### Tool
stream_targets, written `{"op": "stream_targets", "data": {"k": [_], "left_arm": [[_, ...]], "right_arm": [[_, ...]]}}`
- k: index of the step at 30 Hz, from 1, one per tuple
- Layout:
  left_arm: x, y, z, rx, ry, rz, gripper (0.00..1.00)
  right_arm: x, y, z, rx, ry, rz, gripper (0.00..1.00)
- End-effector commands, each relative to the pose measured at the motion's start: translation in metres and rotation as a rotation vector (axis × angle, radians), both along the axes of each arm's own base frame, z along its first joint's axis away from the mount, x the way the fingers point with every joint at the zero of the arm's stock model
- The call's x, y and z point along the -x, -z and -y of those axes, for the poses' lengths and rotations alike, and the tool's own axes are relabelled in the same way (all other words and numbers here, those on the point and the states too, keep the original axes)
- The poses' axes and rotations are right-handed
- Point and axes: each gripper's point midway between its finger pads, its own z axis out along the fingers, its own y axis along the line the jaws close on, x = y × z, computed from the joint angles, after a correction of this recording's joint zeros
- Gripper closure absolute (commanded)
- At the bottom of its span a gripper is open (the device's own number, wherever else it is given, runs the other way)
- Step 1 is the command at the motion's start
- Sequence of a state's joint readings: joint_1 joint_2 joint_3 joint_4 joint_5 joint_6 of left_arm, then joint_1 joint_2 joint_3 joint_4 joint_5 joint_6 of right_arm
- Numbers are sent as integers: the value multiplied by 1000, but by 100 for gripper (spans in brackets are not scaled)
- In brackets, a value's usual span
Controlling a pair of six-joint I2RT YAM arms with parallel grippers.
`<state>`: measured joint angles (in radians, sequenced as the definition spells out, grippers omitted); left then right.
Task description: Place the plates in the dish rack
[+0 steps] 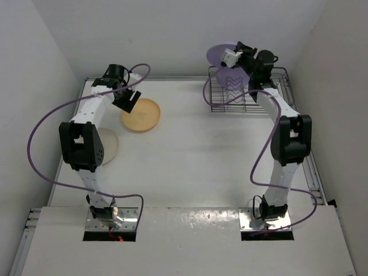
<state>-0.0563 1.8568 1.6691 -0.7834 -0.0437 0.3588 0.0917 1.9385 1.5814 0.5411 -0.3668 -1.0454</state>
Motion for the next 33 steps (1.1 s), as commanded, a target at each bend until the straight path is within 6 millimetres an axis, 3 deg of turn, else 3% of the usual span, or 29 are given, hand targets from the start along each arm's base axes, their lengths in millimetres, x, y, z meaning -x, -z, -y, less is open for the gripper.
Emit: {"op": "stream_targets", "data": {"k": [1, 8, 20, 21, 22, 29, 31, 32, 33], "left_arm": [[-10, -2, -18, -45, -34, -6, 22], [-23, 17, -23, -81, -40, -77, 22], [-30, 22, -25, -90, -45, -84, 22], [-30, 22, -25, -90, -45, -84, 22], [-30, 22, -25, -90, -45, -84, 22], [-26, 26, -27, -100, -50, -102, 22], [-26, 26, -27, -100, -50, -102, 22], [-26, 26, -27, -100, -50, -102, 22], [-24, 26, -27, -101, -50, -111, 22]], "right_arm": [[-15, -23, 12, 78, 20, 137, 100], [-38, 15, 29, 148, 27, 75, 100], [-29, 65, 43, 292, 43, -13, 100], [-31, 74, 62, 298, 69, -34, 100], [-31, 75, 66, 302, 71, -34, 100], [-36, 107, 60, 313, 36, -78, 100], [-31, 115, 59, 230, 30, -124, 88], [-31, 107, 59, 195, 30, -104, 69], [-29, 102, 58, 130, 28, -105, 65]]}}
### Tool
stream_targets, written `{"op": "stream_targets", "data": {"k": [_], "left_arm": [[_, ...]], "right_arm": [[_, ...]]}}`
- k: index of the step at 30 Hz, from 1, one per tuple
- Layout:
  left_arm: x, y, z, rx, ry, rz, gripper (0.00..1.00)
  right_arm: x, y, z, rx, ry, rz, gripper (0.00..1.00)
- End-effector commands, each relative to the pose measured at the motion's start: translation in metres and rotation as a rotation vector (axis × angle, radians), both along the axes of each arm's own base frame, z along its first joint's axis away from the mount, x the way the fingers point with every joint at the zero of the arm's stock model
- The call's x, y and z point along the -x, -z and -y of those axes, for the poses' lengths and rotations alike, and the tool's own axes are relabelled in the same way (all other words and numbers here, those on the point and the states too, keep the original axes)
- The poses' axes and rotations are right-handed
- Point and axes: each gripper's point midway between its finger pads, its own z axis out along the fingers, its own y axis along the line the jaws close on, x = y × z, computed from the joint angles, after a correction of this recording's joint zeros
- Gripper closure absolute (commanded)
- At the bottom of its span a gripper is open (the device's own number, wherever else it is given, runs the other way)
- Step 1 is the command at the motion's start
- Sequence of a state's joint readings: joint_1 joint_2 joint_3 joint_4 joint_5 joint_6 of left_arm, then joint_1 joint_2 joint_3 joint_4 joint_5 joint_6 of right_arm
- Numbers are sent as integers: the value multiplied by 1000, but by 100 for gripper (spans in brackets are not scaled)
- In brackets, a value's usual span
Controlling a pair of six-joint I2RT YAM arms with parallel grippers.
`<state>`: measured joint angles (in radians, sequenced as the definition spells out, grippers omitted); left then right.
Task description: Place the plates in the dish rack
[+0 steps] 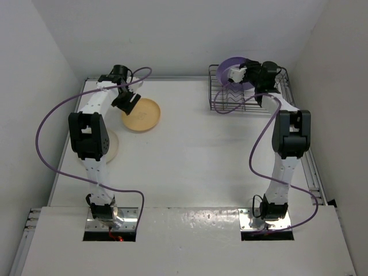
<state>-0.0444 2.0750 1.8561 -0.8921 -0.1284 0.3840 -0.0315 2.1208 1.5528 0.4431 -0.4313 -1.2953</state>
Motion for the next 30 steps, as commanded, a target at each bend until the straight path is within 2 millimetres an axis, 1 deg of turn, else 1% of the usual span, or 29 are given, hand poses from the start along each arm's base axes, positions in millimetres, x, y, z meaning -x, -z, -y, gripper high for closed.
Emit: {"op": "stream_targets", "data": {"k": [1, 2, 3, 4, 5, 6, 9, 10, 12, 13, 14, 15, 16, 17, 18, 19, 20, 21, 22, 23, 24, 25, 26, 27, 28, 29, 30], "left_arm": [[-4, -9, -5, 1, -9, 17, 21], [-4, -9, -2, 15, -2, 17, 21], [-7, -9, 2, 15, 7, 20, 20], [-7, -8, 5, 29, 14, 19, 20], [-9, -5, 7, 37, 18, 16, 20], [-11, -3, 9, 50, 25, 14, 20], [-13, 1, 14, 74, 25, 10, 20], [-13, 5, 14, 74, 25, 1, 20], [-13, 5, 16, 84, 29, 1, 20], [-13, 11, 16, 83, 29, -11, 20], [-13, 11, 17, 91, 33, -12, 20], [-13, 17, 17, 91, 32, -24, 20], [-16, 23, 19, 105, 25, -25, 20], [-22, 19, 16, 114, 20, 2, 20], [-25, 25, 19, 135, 5, 0, 20], [-29, 27, 24, 162, 9, 8, 19], [-32, 37, 21, 175, -5, -1, 19], [-34, 44, 22, 179, -15, -5, 19], [-41, 47, 22, 180, -14, 7, 19], [-43, 54, 19, 164, -34, 6, 19], [-46, 65, 14, 144, -61, 0, 19], [-48, 70, 5, 95, -86, 4, 19], [-53, 77, -3, 91, -129, 15, 19], [-53, 76, -5, 80, -134, 16, 19], [-54, 80, -11, 88, -163, 18, 19], [-56, 83, -18, 79, -188, 20, 20], [-56, 83, -18, 79, -189, 20, 21]], "right_arm": [[5, -40, -9, -124, -29, 98, 63], [6, -44, -9, -145, -30, 104, 60], [6, -45, -10, -157, -30, 101, 59], [5, -50, -11, -163, -35, 109, 57], [5, -52, -12, -168, -40, 109, 54], [5, -53, -13, -203, -40, 99, 53], [7, -69, -18, -269, -46, 118, 48], [7, -71, -17, -269, -45, 121, 48], [7, -73, -17, -270, -30, 124, 41], [8, -75, -16, -280, -23, 130, 38], [12, -78, -17, -317, -17, 126, 36], [15, -90, -12, -347, 12, 176, 32], [19, -100, -9, -403, 27, 188, 30], [26, -97, -7, -463, 43, 171, 28], [33, -110, -23, -500, 41, 194, 24], [38, -123, -22, -569, 48, 228, 22], [45, -116, -30, -606, 42, 202, 22], [60, -125, -38, -614, 24, 205, 21], [65, -123, -49, -593, 4, 197, 21], [72, -107, -54, -575, 5, 160, 21], [88, -110, -67, -561, -18, 157, 20], [94, -96, -68, -530, -5, 134, 20], [110, -102, -75, -536, -20, 134, 20], [113, -91, -82, -539, -25, 107, 20], [123, -88, -85, -559, -30, 88, 20], [135, -90, -88, -583, -35, 74, 20], [144, -93, -89, -597, -38, 70, 21]]}}
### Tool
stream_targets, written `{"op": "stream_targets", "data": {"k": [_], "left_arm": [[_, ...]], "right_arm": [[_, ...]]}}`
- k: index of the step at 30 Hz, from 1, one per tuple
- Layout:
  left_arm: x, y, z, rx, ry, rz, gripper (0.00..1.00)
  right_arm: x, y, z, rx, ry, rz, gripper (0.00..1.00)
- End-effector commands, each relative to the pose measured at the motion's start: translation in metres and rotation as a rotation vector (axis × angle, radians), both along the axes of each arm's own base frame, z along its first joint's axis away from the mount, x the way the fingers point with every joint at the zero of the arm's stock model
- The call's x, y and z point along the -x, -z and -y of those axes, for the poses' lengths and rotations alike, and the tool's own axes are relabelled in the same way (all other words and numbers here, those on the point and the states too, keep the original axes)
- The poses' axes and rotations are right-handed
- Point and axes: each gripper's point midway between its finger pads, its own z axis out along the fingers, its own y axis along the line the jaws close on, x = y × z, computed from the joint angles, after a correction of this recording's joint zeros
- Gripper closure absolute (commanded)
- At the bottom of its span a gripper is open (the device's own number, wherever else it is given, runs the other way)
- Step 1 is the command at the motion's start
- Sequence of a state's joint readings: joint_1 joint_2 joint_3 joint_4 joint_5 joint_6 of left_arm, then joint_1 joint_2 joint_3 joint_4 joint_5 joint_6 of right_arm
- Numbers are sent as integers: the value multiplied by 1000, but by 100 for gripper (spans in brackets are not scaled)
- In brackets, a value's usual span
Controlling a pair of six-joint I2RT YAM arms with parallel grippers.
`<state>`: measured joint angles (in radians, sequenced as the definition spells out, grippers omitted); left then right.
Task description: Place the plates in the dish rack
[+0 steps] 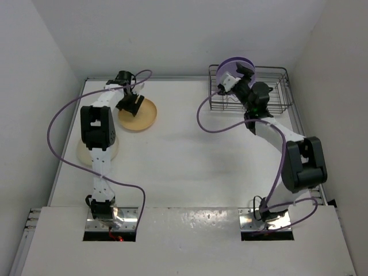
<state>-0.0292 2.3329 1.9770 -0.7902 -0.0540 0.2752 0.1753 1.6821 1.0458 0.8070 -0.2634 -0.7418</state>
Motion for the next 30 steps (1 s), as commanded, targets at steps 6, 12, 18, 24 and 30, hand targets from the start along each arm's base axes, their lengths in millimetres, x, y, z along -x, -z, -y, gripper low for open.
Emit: {"op": "stream_targets", "data": {"k": [6, 12, 18, 24, 30], "left_arm": [[-12, -35, 0, 118, -46, 103, 22], [-25, -99, 2, 163, -20, 246, 20], [-33, -65, -51, 124, -172, 207, 18], [-15, 6, -65, 65, -183, 41, 25], [-13, 4, -52, 121, -120, 31, 68]], "right_arm": [[56, -9, -8, -86, -26, -60, 22], [74, -6, -13, -84, -33, -89, 24], [88, 1, -17, -81, -38, -114, 24], [99, 0, -15, -55, -36, -114, 24], [99, 0, -3, -98, 13, -135, 28]]}}
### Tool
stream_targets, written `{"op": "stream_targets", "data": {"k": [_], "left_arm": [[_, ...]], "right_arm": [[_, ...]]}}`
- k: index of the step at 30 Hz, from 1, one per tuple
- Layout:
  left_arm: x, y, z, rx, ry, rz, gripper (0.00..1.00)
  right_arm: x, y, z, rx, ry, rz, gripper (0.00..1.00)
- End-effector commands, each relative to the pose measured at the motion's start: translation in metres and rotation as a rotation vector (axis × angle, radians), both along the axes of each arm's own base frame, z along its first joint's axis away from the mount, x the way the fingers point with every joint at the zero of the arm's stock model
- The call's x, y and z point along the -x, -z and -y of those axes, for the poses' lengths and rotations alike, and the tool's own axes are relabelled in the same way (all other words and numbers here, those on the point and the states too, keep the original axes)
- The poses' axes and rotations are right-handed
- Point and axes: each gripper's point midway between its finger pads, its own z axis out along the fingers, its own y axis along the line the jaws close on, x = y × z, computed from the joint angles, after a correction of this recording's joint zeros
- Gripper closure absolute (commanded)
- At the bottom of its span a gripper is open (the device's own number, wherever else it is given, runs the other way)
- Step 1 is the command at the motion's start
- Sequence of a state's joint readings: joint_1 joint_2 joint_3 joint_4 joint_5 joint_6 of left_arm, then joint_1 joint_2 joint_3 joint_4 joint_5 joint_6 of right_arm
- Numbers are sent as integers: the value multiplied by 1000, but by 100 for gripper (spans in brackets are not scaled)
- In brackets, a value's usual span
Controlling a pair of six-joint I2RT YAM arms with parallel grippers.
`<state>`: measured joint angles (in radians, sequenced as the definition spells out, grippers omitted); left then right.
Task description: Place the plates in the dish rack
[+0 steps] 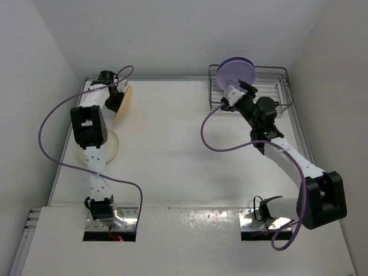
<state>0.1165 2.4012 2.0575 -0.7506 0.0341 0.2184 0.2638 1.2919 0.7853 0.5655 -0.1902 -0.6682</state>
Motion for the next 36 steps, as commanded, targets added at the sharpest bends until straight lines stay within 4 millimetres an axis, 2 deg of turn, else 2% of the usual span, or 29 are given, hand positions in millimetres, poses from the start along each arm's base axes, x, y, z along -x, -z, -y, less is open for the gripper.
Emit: {"op": "stream_targets", "data": {"k": [1, 3, 7, 9, 10, 11, 12, 13, 14, 15, 16, 18, 19, 20, 21, 22, 23, 24, 25, 26, 27, 28, 29, 30, 31, 32, 33, 34, 36], "left_arm": [[8, -3, 10, 23, 53, -21, 80], [6, -15, 11, 27, 66, -9, 100], [-9, -59, 28, 42, 106, 88, 100], [-20, -91, 38, -8, 137, 154, 100], [-25, -116, 56, -57, 199, 205, 100], [-28, -135, 58, -140, 207, 238, 100], [-36, -165, 66, -202, 232, 300, 100], [-38, -185, 92, -285, 322, 338, 100], [-40, -208, 93, -393, 309, 375, 100], [-43, -242, 104, -453, 317, 464, 100], [-40, -265, 127, -559, 363, 508, 100], [-37, -311, 153, -639, 374, 647, 100], [-30, -325, 184, -690, 447, 690, 100], [-25, -334, 197, -715, 468, 718, 100], [-20, -335, 204, -744, 479, 719, 100], [-14, -341, 211, -756, 491, 729, 100], [-10, -335, 211, -778, 487, 696, 100], [-10, -325, 209, -768, 467, 671, 100], [-9, -310, 195, -759, 451, 607, 100], [-20, -285, 160, -708, 338, 543, 92], [-26, -277, 144, -644, 306, 524, 82], [-23, -251, 124, -593, 287, 427, 73], [-25, -230, 82, -502, 171, 374, 56], [-29, -198, 84, -368, 209, 321, 50], [-20, -180, 77, -285, 205, 260, 45], [-16, -160, 58, -196, 165, 218, 20], [-12, -145, 70, -72, 201, 196, 6], [-3, -125, 69, -16, 201, 145, 0], [2, -114, 61, 54, 180, 120, 0]], "right_arm": [[1, -8, 11, -73, 54, -1, 28], [1, -5, 16, -142, 81, -28, 31], [-1, 2, 47, -404, 241, -84, 33], [2, 17, 57, -467, 312, -104, 33], [3, 18, 66, -511, 351, -73, 33], [6, 29, 74, -518, 394, -76, 33], [7, 26, 77, -530, 401, -45, 34], [8, 37, 81, -509, 419, -53, 34], [10, 32, 88, -526, 445, -6, 35], [10, 35, 94, -520, 466, 3, 36], [11, 37, 98, -528, 485, 20, 36], [8, 34, 105, -550, 487, 37, 36], [5, 30, 101, -574, 448, 35, 36], [3, 29, 90, -574, 376, 9, 36], [0, 31, 92, -633, 353, -24, 36], [-4, 24, 78, -633, 266, -62, 34], [-4, 34, 63, -608, 171, -153, 33], [-4, 27, 45, -583, 77, -187, 33], [-5, 30, 39, -572, 59, -244, 31], [-3, 34, 33, -561, 34, -278, 27], [3, 40, 20, -548, -21, -330, 26], [7, 41, 17, -541, -37, -334, 24], [12, 49, 13, -533, -51, -350, 23], [17, 44, 7, -508, -91, -326, 21], [19, 46, 5, -499, -101, -326, 21], [24, 50, 0, -492, -122, -334, 21], [27, 54, -4, -485, -132, -354, 20], [27, 56, -3, -486, -130, -363, 20], [29, 57, -11, -474, -145, -384, 20]]}}
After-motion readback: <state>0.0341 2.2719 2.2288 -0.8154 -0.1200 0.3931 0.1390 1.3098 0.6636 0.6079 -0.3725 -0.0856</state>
